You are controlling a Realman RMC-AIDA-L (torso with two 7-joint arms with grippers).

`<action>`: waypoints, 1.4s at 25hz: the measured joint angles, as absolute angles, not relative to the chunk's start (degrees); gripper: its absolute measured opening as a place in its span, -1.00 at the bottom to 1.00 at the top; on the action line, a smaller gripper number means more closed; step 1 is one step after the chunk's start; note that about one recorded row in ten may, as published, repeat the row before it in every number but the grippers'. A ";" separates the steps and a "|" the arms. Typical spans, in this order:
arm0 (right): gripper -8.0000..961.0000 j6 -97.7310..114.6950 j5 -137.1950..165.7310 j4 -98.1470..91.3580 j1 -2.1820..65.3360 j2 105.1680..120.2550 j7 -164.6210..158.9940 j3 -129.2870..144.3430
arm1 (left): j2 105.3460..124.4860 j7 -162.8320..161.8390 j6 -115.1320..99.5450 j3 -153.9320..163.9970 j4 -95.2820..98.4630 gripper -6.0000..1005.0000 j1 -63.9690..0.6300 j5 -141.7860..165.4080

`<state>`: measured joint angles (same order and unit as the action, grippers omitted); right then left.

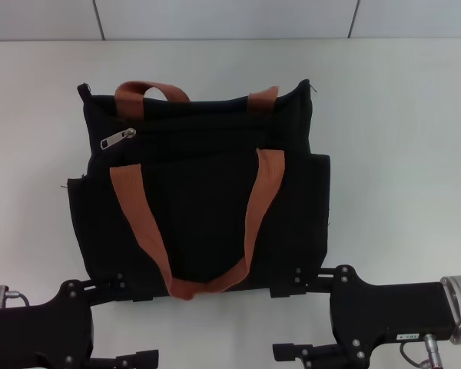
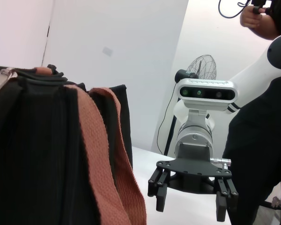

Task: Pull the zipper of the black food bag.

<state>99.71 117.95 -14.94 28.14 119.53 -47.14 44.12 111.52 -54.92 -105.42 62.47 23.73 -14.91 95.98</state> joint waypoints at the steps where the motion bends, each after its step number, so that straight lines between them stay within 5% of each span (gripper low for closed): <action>1: 0.54 99.71 117.92 -14.94 28.20 119.54 -47.13 44.12 | 111.50 -54.93 -105.42 62.45 23.73 0.65 -14.93 95.98; 25: 0.54 99.64 117.85 -14.94 28.65 119.62 -47.10 44.12 | 111.41 -54.93 -106.04 61.53 23.82 0.63 -15.17 95.70; 35: 0.55 99.18 117.85 -14.86 28.43 119.61 -47.11 43.96 | 113.69 -50.51 -114.87 51.02 23.69 0.60 -15.52 95.06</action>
